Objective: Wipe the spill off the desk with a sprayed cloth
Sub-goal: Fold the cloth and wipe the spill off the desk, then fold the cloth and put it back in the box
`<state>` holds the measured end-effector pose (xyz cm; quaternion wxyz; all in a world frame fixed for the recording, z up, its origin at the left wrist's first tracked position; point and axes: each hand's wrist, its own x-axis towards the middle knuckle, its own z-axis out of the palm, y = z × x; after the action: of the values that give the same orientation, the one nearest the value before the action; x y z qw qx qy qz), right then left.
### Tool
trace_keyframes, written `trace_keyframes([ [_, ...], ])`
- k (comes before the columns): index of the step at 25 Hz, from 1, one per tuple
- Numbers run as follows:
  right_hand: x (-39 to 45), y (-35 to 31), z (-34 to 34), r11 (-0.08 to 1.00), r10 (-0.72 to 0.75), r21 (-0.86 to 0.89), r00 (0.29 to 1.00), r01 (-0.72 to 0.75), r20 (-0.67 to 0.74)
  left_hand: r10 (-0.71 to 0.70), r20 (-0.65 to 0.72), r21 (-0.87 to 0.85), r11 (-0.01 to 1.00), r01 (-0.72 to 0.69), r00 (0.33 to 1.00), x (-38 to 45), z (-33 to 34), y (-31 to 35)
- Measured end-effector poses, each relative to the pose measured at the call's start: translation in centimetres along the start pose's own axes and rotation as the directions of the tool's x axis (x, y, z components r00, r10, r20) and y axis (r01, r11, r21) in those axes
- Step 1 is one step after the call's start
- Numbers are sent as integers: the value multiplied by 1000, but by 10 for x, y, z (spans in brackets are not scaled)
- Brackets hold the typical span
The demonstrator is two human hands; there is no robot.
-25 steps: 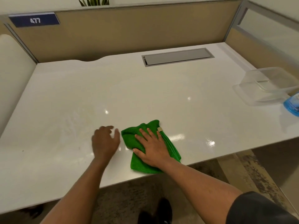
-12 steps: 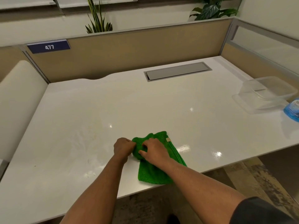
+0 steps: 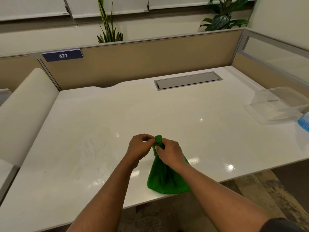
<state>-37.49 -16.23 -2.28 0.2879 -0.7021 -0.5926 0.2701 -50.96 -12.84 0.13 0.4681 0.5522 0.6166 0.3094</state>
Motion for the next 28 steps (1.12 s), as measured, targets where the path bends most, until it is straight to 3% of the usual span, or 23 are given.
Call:
trace_keyframes([
  [4, -4, -19, -11, 995, -22, 102, 994, 11, 103, -134, -127, -5, 991, 134, 983, 2, -19, -28],
  [8, -5, -49, -33, 954, -75, 301, 966, -3, 247, -184, 24, -12, 983, 184, 983, 2, -36, -43],
  [11, -5, -70, -51, 869, -127, 490, 924, -72, 361, -90, 144, -194, 974, 118, 985, -1, -49, -34],
  [14, 1, -85, -69, 750, -155, 647, 912, -142, 380, -66, 179, -467, 873, 144, 982, 4, -75, -28],
  [17, 12, -92, -77, 684, -166, 711, 916, -160, 366, 3, 236, -539, 833, 128, 972, 2, -106, -20],
  [20, 20, -98, -77, 684, -190, 716, 914, -139, 359, 49, 216, -478, 876, 62, 975, -1, -132, -10],
  [23, 25, -105, -74, 734, -239, 664, 860, -145, 451, 96, 287, -321, 947, 1, 953, -1, -149, -12],
  [28, 37, -127, -69, 812, -298, 573, 761, -115, 576, 181, 499, 20, 975, -220, 848, -9, -152, -4],
])
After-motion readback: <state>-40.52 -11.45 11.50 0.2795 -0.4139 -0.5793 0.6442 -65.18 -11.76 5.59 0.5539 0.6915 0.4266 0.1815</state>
